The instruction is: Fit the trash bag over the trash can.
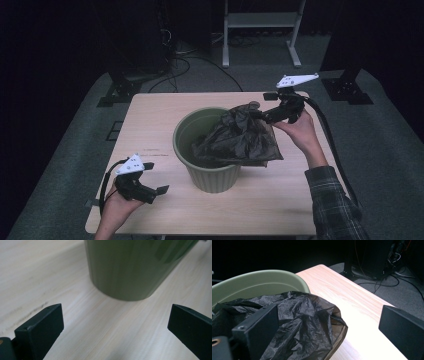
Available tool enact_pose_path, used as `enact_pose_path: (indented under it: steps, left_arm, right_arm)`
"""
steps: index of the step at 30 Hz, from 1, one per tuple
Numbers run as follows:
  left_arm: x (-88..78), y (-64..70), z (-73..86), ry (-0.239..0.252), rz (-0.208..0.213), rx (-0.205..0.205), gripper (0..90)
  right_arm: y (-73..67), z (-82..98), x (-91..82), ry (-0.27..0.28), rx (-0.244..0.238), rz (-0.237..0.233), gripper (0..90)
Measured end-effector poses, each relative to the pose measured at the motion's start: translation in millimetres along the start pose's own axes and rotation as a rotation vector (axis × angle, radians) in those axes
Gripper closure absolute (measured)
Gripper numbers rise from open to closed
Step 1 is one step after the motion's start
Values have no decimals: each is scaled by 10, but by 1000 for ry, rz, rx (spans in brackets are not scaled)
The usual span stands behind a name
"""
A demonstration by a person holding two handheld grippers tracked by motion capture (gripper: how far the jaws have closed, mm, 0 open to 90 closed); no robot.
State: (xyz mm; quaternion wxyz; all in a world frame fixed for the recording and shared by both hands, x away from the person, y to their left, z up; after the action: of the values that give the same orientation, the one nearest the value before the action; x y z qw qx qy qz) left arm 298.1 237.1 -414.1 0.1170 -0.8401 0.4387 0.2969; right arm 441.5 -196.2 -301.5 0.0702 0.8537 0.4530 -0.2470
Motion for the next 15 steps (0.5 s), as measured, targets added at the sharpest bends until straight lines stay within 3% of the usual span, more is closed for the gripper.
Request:
enact_pose_path:
  steps: [8, 15]
  left_arm:
    - [-245, 156, -495, 27, 49, 74, 0]
    - [-282, 264, -954, 59, 86, 144, 0]
  right_arm:
    - [45, -4, 27, 11, 9, 11, 0]
    - [87, -4, 38, 5, 33, 29, 0]
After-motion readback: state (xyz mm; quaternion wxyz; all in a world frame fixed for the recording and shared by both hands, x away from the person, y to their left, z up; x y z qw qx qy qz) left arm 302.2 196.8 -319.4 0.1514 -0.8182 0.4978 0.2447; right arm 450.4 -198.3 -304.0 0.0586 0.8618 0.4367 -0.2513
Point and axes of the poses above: each handheld gripper's, and its own axes: x roughly forward along the jaws, z roughly out of its underside, y roughly to its right, the point moved 2 cm from there along x, roughly forward along the jaws, and after that the axes turned 3 degrees about -y, right-handed, at the moved point
